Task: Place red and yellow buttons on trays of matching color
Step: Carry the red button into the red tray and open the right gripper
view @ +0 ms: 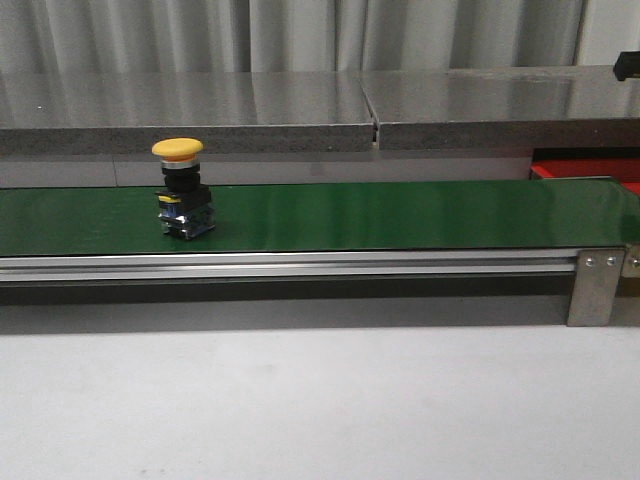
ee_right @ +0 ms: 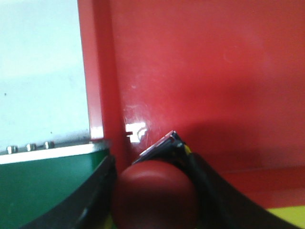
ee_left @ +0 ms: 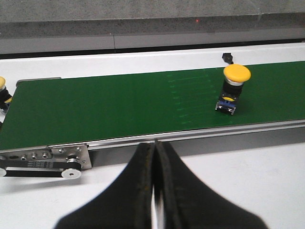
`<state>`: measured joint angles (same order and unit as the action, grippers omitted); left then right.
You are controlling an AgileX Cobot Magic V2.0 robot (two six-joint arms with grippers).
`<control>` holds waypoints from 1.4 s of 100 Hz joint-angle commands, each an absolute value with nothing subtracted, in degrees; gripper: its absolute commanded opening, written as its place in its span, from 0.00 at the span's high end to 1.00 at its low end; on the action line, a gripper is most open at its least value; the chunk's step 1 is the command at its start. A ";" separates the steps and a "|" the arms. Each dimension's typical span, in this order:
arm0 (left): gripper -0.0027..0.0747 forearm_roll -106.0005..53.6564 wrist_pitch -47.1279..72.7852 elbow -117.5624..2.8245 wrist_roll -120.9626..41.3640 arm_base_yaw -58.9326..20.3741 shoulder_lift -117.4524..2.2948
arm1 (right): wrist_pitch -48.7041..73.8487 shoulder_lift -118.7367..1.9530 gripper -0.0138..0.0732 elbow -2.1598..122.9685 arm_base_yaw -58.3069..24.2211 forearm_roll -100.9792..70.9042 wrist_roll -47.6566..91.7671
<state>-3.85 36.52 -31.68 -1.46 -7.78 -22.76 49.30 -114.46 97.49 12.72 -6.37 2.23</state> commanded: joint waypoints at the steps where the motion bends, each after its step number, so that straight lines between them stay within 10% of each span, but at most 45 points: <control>1: 0.99 -4.57 32.52 -33.11 -1.05 -8.25 -23.14 | 46.74 -114.06 0.65 102.20 13.06 -7.24 2.46; 41: 0.99 -4.57 32.52 -33.11 -1.05 -8.25 -23.14 | 46.93 -123.84 0.62 112.19 13.06 -9.53 2.46; 67: 0.99 -4.57 32.52 -33.11 -1.05 -8.25 -23.14 | 46.35 -124.15 0.25 112.19 13.06 -10.68 2.46; 140: 0.99 -4.57 32.52 -33.11 -1.05 -8.25 -23.14 | 40.97 -99.95 0.26 90.43 11.23 -10.30 7.67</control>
